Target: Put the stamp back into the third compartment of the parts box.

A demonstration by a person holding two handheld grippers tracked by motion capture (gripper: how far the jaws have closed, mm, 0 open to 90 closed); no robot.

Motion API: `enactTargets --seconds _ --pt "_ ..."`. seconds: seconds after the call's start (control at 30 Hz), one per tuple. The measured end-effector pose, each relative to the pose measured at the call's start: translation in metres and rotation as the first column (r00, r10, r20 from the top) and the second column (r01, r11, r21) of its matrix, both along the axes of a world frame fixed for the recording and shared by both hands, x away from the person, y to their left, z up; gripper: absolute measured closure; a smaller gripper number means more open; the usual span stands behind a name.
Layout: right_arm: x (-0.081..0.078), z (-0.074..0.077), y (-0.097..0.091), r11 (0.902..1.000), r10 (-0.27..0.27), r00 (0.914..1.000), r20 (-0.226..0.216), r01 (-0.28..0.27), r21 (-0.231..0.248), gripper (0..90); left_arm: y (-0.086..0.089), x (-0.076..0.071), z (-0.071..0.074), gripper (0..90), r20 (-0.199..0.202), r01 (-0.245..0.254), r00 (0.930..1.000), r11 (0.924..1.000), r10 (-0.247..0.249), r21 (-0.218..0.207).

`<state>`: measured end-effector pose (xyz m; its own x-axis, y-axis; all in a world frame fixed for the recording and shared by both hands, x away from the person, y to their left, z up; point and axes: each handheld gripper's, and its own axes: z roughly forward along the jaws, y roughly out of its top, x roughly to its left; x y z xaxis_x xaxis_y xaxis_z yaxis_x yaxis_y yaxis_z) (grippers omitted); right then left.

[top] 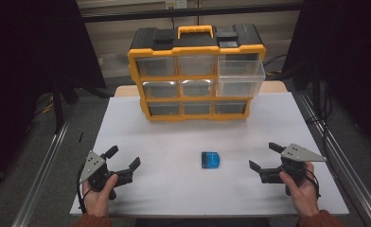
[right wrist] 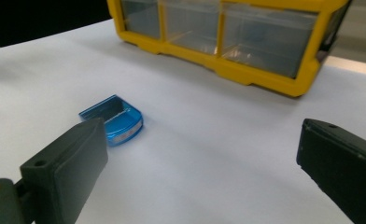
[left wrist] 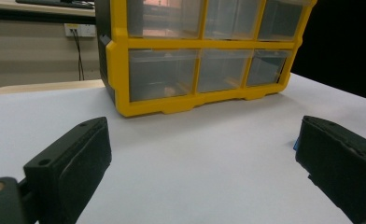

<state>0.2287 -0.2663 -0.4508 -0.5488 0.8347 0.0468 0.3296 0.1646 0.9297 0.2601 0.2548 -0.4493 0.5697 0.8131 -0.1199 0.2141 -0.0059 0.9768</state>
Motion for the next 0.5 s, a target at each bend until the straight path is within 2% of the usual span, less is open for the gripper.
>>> enactTargets --seconds 0.13,0.23,0.27,0.3,0.33,0.4,0.43,0.5 --pt "0.003 0.001 0.004 0.9996 0.029 0.9995 -0.013 -0.029 -0.004 2.2 0.000 0.000 0.000 3.5 0.002 0.008 1.0000 1.0000 -0.008 -0.005" --pt "0.003 0.002 0.009 0.9987 0.050 0.9985 -0.021 -0.050 -0.009 2.2 -0.001 0.000 -0.001 3.5 0.004 -0.009 0.9999 0.9997 0.009 -0.022" --pt "0.003 0.003 0.012 0.9974 0.071 0.9970 -0.031 -0.071 -0.012 1.8 0.002 0.000 -0.001 3.5 0.001 0.009 1.0000 0.9998 -0.009 0.019" --pt "0.004 0.003 0.013 0.9969 0.077 0.9965 -0.031 -0.078 -0.015 1.8 0.002 -0.001 -0.001 3.5 0.004 0.007 1.0000 0.9996 -0.008 0.027" --pt "0.006 0.003 0.015 0.9965 0.081 0.9957 -0.045 -0.082 -0.019 1.8 0.001 -0.001 0.000 3.5 0.007 -0.003 1.0000 0.9993 0.002 0.038" --pt "0.011 0.004 0.019 0.9933 0.094 0.9926 -0.076 -0.099 -0.059 2.4 -0.001 -0.001 0.001 3.5 0.011 0.002 0.9999 0.9995 -0.003 0.032" --pt "0.012 0.004 0.021 0.9923 0.100 0.9910 -0.089 -0.106 -0.064 2.5 0.000 0.000 0.001 3.5 0.010 0.018 0.9998 0.9995 -0.018 0.024" --pt "0.016 0.006 0.024 0.9893 0.127 0.9850 -0.118 -0.134 -0.058 2.1 -0.001 0.000 0.001 3.5 0.009 0.018 0.9998 0.9996 -0.018 0.023"
